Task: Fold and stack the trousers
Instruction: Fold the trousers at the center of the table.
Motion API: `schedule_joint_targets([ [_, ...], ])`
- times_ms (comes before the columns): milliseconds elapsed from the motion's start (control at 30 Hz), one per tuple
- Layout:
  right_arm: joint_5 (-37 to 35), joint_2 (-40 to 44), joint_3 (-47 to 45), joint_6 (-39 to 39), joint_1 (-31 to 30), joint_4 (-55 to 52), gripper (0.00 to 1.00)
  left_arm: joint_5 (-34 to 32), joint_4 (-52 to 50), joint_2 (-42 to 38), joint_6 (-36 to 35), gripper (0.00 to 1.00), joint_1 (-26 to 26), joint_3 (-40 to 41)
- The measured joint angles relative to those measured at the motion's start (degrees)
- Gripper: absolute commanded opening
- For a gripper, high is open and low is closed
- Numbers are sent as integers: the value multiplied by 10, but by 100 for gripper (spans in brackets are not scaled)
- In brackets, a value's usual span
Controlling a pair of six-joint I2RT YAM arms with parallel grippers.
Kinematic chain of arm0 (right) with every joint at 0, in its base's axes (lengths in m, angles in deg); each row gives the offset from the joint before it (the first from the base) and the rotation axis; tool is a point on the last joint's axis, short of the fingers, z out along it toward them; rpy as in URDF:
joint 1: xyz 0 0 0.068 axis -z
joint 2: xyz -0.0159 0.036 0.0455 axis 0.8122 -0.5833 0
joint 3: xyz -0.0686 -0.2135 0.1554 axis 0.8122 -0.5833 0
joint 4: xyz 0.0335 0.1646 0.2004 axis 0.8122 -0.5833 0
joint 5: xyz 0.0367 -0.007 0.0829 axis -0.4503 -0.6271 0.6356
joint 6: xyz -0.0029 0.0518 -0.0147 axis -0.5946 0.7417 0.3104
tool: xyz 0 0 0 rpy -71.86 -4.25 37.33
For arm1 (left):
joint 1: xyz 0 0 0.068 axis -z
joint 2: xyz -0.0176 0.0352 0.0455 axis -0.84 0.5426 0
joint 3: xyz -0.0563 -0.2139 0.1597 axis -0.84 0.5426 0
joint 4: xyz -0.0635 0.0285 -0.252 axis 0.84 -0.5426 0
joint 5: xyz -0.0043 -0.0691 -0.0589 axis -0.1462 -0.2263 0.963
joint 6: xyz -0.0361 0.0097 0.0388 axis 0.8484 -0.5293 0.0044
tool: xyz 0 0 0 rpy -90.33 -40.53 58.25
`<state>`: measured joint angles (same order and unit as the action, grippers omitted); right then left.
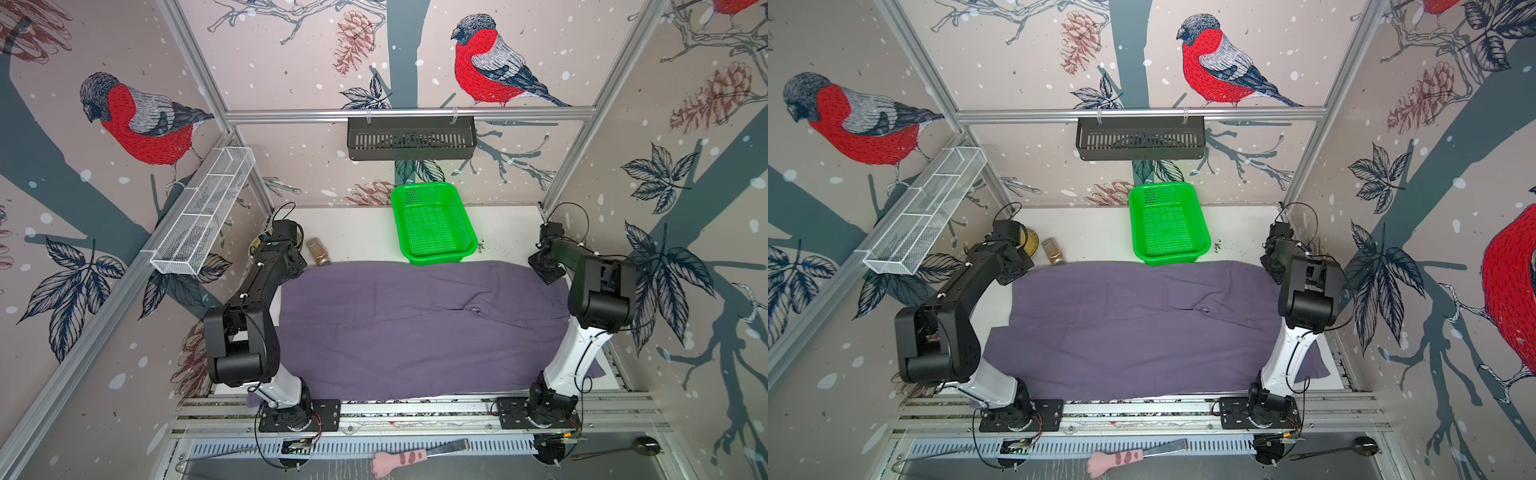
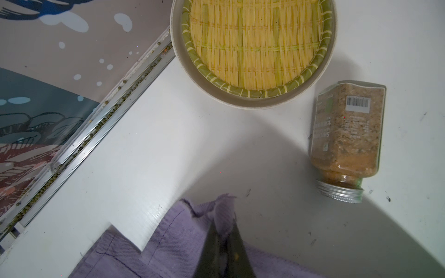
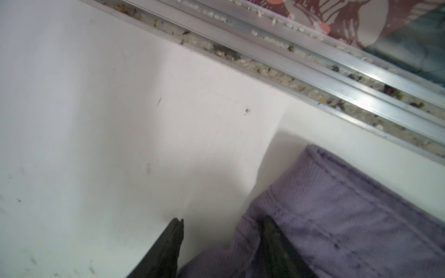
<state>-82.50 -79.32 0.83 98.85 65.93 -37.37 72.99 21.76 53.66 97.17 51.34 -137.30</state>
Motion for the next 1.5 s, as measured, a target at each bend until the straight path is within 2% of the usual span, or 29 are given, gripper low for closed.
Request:
schedule_joint_targets([
  [267, -49, -3, -29, -3, 1, 30, 5, -2, -2, -6, -6, 0, 0, 2],
  [367, -47, 3, -36, -8, 5, 46, 2, -5, -2, -14, -9, 0, 0, 3],
  [567, -8, 19, -11, -32, -2, 24, 2, -6, -8, -27, -10, 0, 0, 2],
  [800, 32, 87, 14, -61, -17, 15, 1, -10, -25, -55, -10, 0, 0, -14],
  [1033, 70, 187, -38, -79, -17, 8, 1, -15, -57, -126, -10, 0, -1, 13],
  [1267, 113, 262, -87, -89, 16, 9, 0, -21, -75, -232, -9, 0, -74, 53],
  [1500, 155, 307, -93, -90, 42, 15, 0, -18, -74, -281, -9, 0, -83, 48],
])
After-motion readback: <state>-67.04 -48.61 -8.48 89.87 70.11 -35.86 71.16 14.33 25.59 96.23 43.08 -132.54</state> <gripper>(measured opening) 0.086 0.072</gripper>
